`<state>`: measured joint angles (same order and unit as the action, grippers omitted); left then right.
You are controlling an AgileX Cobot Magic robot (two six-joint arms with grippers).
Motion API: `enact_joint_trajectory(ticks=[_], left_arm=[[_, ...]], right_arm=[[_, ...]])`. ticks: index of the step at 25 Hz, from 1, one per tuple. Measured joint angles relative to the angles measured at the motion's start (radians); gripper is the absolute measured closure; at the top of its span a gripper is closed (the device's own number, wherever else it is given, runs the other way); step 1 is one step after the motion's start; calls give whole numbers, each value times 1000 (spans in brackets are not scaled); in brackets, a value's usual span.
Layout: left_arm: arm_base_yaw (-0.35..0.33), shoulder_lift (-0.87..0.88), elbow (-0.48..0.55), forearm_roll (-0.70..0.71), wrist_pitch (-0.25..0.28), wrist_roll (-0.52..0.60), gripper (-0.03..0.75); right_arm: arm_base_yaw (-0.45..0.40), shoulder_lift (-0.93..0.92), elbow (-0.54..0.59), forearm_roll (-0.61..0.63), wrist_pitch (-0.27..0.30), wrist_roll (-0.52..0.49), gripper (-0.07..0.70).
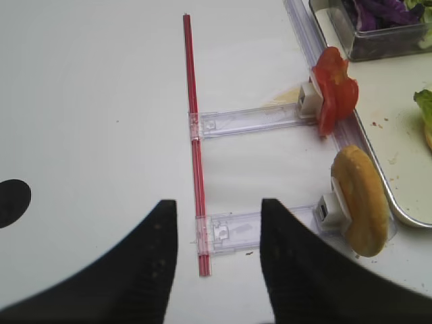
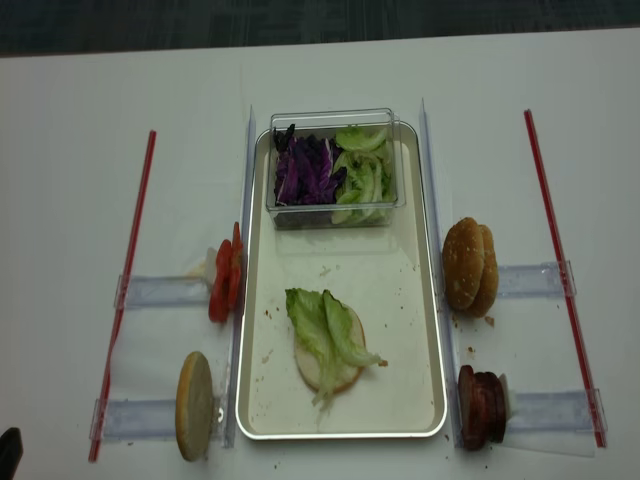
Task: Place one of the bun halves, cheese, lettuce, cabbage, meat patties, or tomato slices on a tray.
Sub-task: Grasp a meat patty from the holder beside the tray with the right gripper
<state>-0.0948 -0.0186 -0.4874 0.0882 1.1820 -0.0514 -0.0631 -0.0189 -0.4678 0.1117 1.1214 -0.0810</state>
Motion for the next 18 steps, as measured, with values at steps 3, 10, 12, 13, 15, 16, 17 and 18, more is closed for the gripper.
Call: enact_joint_trajectory(ticks=[3, 10, 12, 13, 15, 16, 17, 18], left_arm=[[0, 0, 0, 0, 0, 0, 411], [0, 0, 0, 0, 0, 0, 411], [0, 0, 0, 0, 0, 0, 411], [0, 0, 0, 0, 0, 0, 411], [0, 0, 0, 0, 0, 0, 411], [0, 0, 0, 0, 0, 0, 411], [0, 0, 0, 0, 0, 0, 411], [0, 0, 0, 0, 0, 0, 411]], right_arm=[[0, 0, 0, 0, 0, 0, 132], [0, 0, 0, 6, 0, 2, 165], [0, 0, 0, 8, 0, 2, 184], [0, 0, 0, 11, 0, 2, 195], [0, 0, 0, 11, 0, 2, 210], [0, 0, 0, 11, -1, 2, 214], [0, 0, 0, 13, -1, 6, 217], [0, 0, 0, 13, -2, 8, 217]])
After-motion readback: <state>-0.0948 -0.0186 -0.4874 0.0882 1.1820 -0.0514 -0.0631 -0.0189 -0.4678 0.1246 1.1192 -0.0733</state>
